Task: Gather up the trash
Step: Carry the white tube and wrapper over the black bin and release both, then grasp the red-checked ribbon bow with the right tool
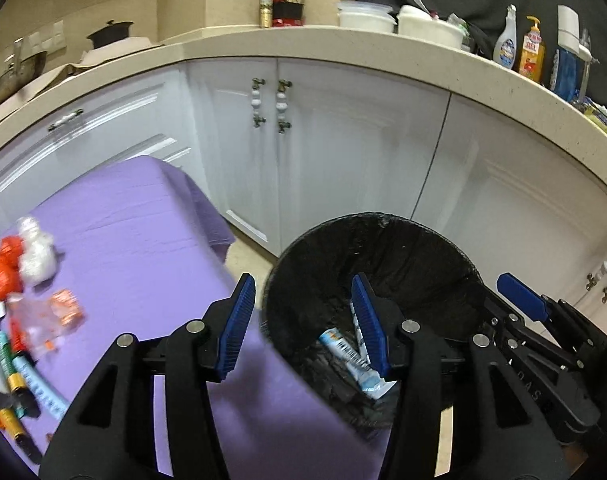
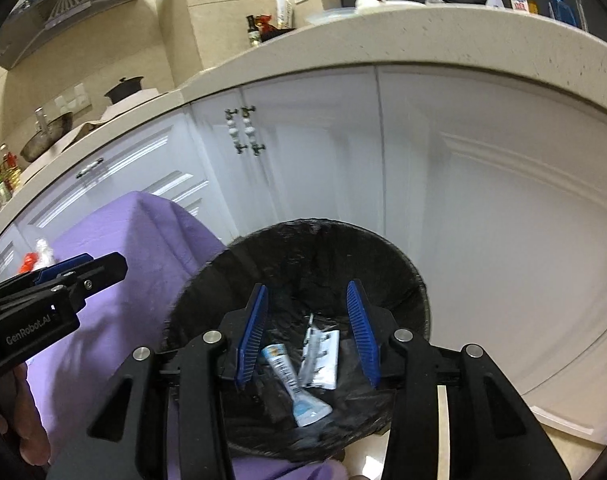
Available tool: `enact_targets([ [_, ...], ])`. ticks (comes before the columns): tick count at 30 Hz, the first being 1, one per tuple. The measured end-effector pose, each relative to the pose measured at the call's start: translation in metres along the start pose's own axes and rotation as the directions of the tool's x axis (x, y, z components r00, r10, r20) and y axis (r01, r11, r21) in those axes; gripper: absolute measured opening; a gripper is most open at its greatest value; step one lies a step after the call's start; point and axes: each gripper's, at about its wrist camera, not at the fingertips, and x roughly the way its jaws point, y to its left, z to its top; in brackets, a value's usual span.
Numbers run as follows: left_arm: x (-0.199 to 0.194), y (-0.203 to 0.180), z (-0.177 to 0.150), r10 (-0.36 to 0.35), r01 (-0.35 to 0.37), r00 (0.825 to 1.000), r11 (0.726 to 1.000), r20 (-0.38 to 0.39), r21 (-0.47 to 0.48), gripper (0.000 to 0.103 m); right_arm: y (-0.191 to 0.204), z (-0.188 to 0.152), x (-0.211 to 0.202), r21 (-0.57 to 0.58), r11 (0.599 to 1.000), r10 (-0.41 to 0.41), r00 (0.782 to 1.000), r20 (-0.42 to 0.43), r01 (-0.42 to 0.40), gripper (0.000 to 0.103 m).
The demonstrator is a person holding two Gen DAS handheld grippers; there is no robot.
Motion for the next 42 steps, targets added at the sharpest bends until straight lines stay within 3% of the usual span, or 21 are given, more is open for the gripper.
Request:
enact_targets([
  [7,-0.056,0.048,-0.025,0.058,-0.056,0.998,0.997,0.026,-0.049,0.049,0.048,-0.008,-0.025,-0.057,0.994,0.091,0.996,0.005,-0.09,0.044],
  [14,-0.116,0.109,-0.059,0.175,-0.168,0.983,0.978,0.05,-0.12,0.052,0.111,-0.021,-0.046,-0.138,0.969,0.207,0.978,-0.006,-0.206,0.047],
  [26,-0.185,0.208,-0.129,0.369,-0.354,0.93,0.889,-0.005,-0.29,0.052,0.206,-0.063,-0.073,-0.288,0.882,0.368,0.927,-0.074,-0.374,0.052],
  [34,-0.211,0.246,-0.164,0.451,-0.434,0.892,0.831,-0.036,-0.348,0.052,0.246,-0.088,-0.076,-0.341,0.837,0.409,0.904,-0.127,-0.427,0.063],
  [42,-0.211,0.255,-0.176,0.443,-0.43,0.895,0.819,-0.057,-0.38,0.053,0.255,-0.11,-0.062,-0.352,0.832,0.382,0.903,-0.194,-0.428,0.065],
])
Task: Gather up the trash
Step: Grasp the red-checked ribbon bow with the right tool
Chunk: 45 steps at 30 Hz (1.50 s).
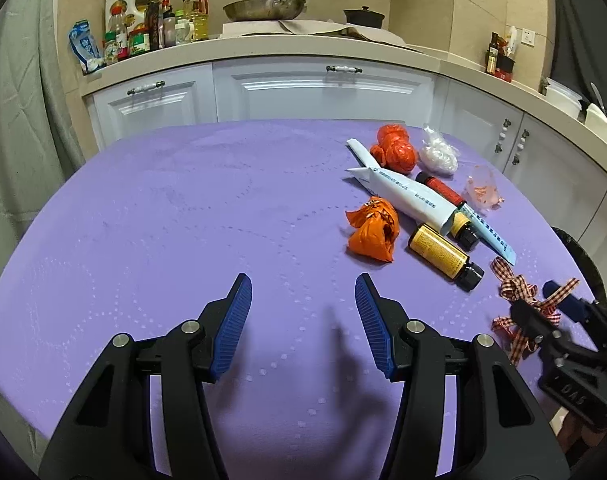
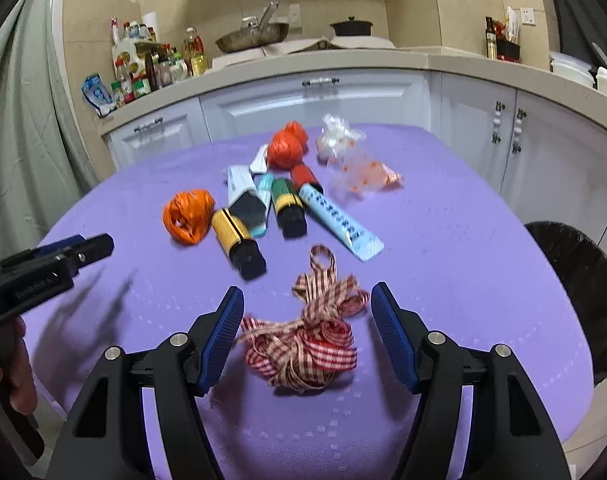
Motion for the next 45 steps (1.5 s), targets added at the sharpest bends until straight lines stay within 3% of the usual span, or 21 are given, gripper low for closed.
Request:
enact_targets([
  [3,0.002,-0.006,-0.001,-0.018,0.019,1.0,1.0,-0.004,0.006,0.053,-0.003,-0.004,0.004,0.006,1.0,-0.003,1.0,-0.018,0.003,0.061],
  [5,0.004,-0.012,-0.002,-0.032,0.033,0.999,0.999,-0.007,0.014,0.053,-0.006,-0.006,0.005,0.004,1.0,-0.004,1.0,-0.026,0.004,0.042],
  [8,0.006,-0.021,-0.002,-0.052,0.052,0.999,0.998,-0.013,0.023,0.053,-0.008,-0.007,0.004,-0.001,1.0,-0.007,1.0,-0.025,0.007,0.029],
  [10,0.007,-0.027,-0.002,-0.061,0.061,0.998,0.998,-0.017,0.031,0.053,-0.013,-0.006,0.004,0.009,1.0,-0.002,1.0,-0.025,0.002,0.025],
  [28,0.031,-0.106,0.004,-0.135,0.142,0.989,0.983,-0.064,0.12,0.053,-0.08,0.0,-0.027,0.116,0.987,-0.12,0.992,0.042,0.115,0.025],
  [32,0.041,-0.121,0.008,-0.126,0.135,0.989,0.983,-0.077,0.127,0.06,-0.093,0.0,-0.03,0.145,0.983,-0.124,0.991,0.045,0.116,0.025],
  [39,0.063,-0.125,0.012,-0.085,0.099,0.988,0.99,-0.128,0.103,0.061,-0.106,-0.002,-0.026,0.17,0.98,-0.116,0.992,0.043,0.107,0.025],
  [42,0.066,-0.12,0.011,-0.085,0.097,0.987,0.992,-0.134,0.085,0.056,-0.108,-0.004,-0.027,0.176,0.978,-0.116,0.992,0.043,0.107,0.025],
  [45,0.063,-0.118,0.009,-0.09,0.103,0.988,0.99,-0.126,0.097,0.042,-0.11,-0.004,-0.028,0.179,0.978,-0.116,0.992,0.044,0.106,0.025],
])
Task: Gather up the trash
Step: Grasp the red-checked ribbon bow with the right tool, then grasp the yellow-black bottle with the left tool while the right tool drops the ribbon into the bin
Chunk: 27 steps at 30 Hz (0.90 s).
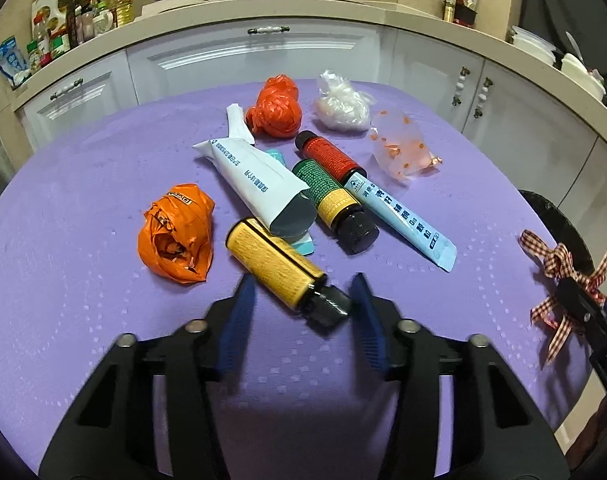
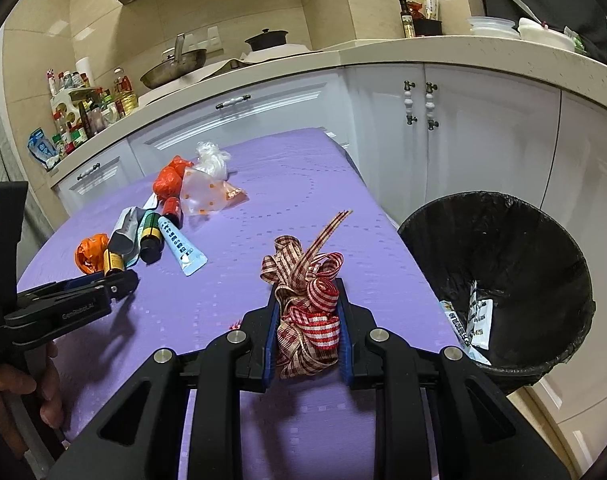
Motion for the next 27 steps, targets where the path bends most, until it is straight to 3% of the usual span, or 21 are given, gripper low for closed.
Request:
enact_targets([
  [2,-0.003,0.002,-0.003,-0.005,0.005,1.0,1.0,0.007,0.004,0.034,0.0,0.0,0.0,-0.001,1.0,0.002,1.0,0.0,-0.002,0.025],
  [11,-0.017,0.013,-0.015,-0.048,0.048,0.999,0.999,0.02,-0.006,0.019,0.002,0.0,-0.001,-0.008,1.0,0.008,1.0,0.001,-0.008,0.025],
  [27,-0.056,0.009,-0.019,-0.114,0.111,0.988,0.993,0.099,0.037,0.019,0.0,0.004,-0.025,-0.002,1.0,-0.016,0.998,0.06,0.017,0.025],
])
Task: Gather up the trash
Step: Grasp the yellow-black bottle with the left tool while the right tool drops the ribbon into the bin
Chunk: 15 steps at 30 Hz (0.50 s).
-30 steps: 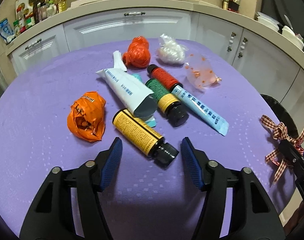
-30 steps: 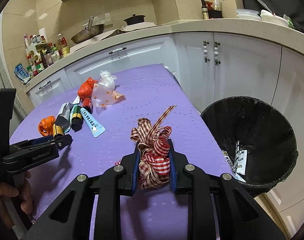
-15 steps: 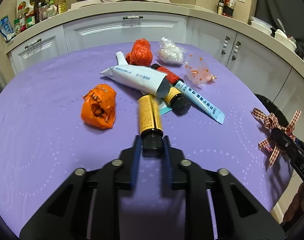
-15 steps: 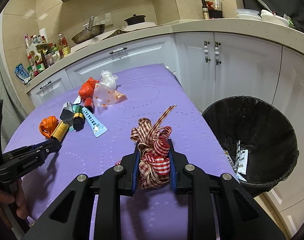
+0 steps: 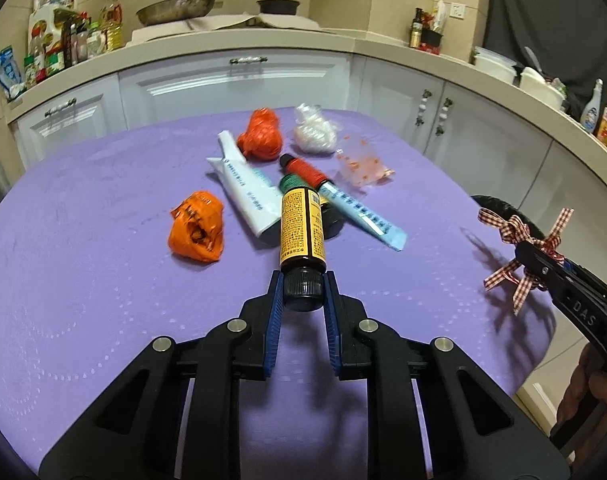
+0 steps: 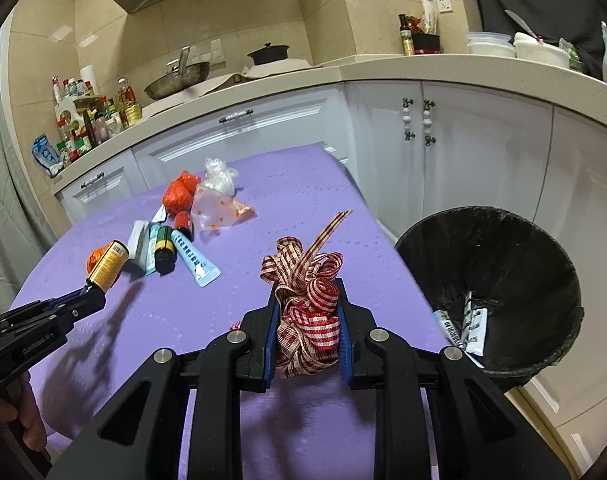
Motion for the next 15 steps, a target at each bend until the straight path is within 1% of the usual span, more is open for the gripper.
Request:
enact_targets([
  [3,-0.003,-0.01,0.005,-0.024,0.024,1.0,1.0,0.015,0.02,0.019,-0.008,0.003,-0.006,0.012,1.0,-0.022,1.0,0.016,0.022,0.025],
  [8,-0.003,-0.037,0.014,-0.082,0.079,0.996,0.994,0.037,0.076,0.019,-0.031,0.007,-0.015,0.039,0.996,-0.084,0.996,0.044,0.082,0.025],
  [12,0.004,-0.068,0.025,-0.152,0.146,0.988,0.981,0.036,0.126,0.019,-0.058,0.013,-0.021,0.073,0.987,-0.15,0.987,0.062,0.145,0.025],
  [15,0.01,-0.093,0.032,-0.186,0.177,0.982,0.969,0.037,0.17,0.019,-0.081,0.017,-0.024,0.103,0.976,-0.201,0.977,0.07,0.193,0.025],
])
